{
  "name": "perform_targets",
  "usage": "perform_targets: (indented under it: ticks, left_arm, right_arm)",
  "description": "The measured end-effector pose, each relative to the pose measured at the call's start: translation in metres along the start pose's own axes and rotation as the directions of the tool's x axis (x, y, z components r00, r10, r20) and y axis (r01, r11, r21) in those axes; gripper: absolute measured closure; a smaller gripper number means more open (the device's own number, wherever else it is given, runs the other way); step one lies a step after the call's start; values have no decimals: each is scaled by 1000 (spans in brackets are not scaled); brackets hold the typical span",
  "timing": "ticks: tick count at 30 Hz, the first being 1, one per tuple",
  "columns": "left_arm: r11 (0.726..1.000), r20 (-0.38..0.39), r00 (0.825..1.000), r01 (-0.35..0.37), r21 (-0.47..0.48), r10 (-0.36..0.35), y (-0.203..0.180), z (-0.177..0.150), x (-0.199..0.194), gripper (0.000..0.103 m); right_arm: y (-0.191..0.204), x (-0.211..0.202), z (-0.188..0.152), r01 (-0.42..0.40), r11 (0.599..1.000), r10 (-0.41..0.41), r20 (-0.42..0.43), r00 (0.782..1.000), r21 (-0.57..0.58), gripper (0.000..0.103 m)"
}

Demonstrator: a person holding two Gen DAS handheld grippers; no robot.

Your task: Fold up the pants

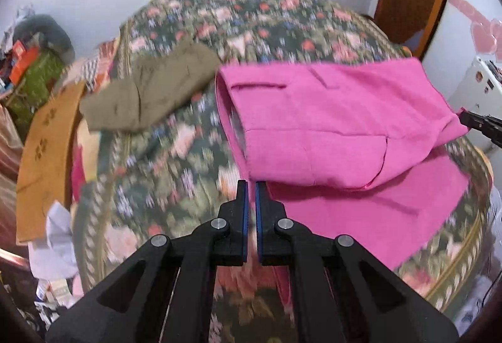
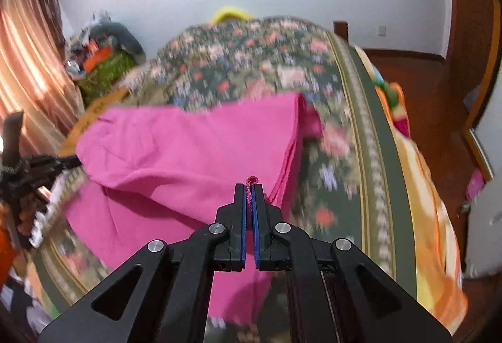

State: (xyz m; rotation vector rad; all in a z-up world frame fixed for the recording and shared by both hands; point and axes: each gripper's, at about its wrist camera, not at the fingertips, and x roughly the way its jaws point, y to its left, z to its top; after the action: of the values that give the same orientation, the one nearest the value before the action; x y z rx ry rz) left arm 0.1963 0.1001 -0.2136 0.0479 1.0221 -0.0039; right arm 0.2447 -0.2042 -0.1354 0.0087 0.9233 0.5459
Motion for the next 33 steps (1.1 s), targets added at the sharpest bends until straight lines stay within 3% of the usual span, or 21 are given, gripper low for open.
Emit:
perform_targets:
  ticks: [3,8,13,14,17,19,20,23,25,28,33]
  left_arm:
    - [1000,-9,1000,-11,-2,11,3,-15,-5,99]
    - [1000,37,999,-19,20,18,7,-20,-31,99]
    - [997,90,996,-24,80,17,-10,-6,-51,97]
    - [995,96,995,-22,93,13,-15,-3,-52,96]
    - [987,98,995,-33,154,18,-34,1,-48,77]
    - [977,89,995,-57,206,40,-47,2,-39,51]
    - [972,84,995,-69,225,51,-52,1,-35,47]
    - [954,55,996,-80,290,67,-64,1,-21,42]
    - [935,40,996,-90,343,81,-71,2,-11,33]
    - [902,34,994,-108,419,103,-81,0,1,26]
    - [832,44,989,-141,537,139,-104,-2,25,26]
  right_arm:
    - [0,0,-17,69,997,-69,-28,997,-23,100]
    - [-1,-18,-24,94,994,-98,-54,994,-58,99]
    - [18,-34,-23,71,989,-75,-27,997,-128,73]
    - [25,-36,-22,51,989,-53,-12,999,-136,72]
    - [42,-28,-19,13,986,-16,-20,1000,-164,70]
    - [53,-18,-19,-9,982,2,-39,999,-188,70]
    - [59,-12,-20,-19,978,8,-55,998,-205,70]
    - [72,6,-24,-41,969,17,-102,995,-243,64]
    - [77,15,-27,-59,965,26,-130,991,-256,57]
    - [86,26,-32,-79,955,35,-156,987,-285,57]
    - [90,44,-34,-83,947,23,-193,981,-312,57]
